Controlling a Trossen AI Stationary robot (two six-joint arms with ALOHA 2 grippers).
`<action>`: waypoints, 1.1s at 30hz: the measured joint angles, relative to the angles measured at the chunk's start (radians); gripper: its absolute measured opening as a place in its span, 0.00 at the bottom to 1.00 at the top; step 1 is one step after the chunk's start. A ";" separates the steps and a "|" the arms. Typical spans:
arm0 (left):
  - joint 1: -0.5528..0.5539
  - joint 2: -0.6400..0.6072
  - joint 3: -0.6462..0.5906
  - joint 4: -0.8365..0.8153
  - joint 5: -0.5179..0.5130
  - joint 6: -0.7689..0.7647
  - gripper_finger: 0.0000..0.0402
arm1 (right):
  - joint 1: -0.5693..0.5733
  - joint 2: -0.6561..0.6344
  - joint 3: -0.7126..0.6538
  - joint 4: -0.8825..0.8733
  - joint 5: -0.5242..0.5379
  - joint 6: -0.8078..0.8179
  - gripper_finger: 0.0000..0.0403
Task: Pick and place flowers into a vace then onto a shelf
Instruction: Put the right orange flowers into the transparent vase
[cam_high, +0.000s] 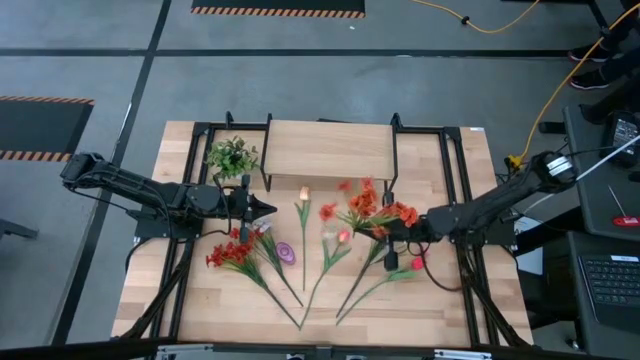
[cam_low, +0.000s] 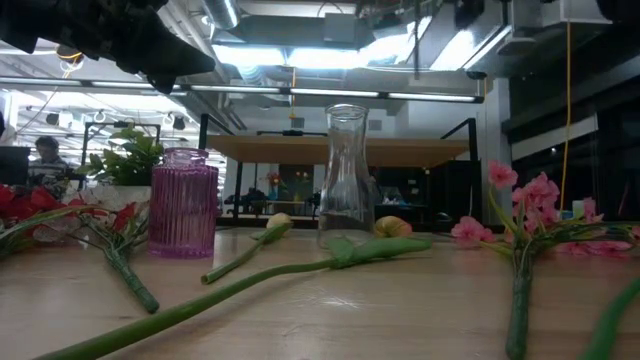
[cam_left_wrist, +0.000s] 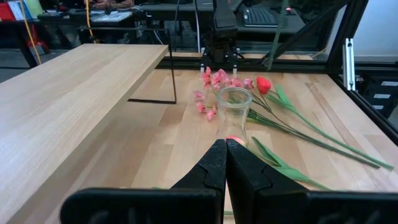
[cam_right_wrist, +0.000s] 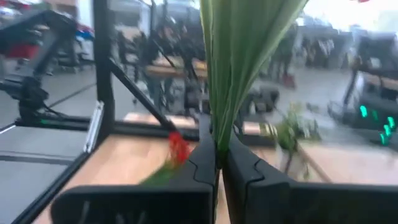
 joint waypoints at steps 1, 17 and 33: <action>0.000 0.000 0.000 0.000 0.000 0.000 0.01 | -0.012 0.014 0.011 0.029 -0.029 -0.028 0.02; 0.000 0.000 0.000 0.001 0.000 0.000 0.01 | -0.164 0.193 0.061 0.203 -0.091 -0.021 0.02; 0.000 0.000 0.000 0.000 0.000 0.000 0.01 | -0.190 0.276 0.061 0.213 -0.089 -0.016 0.02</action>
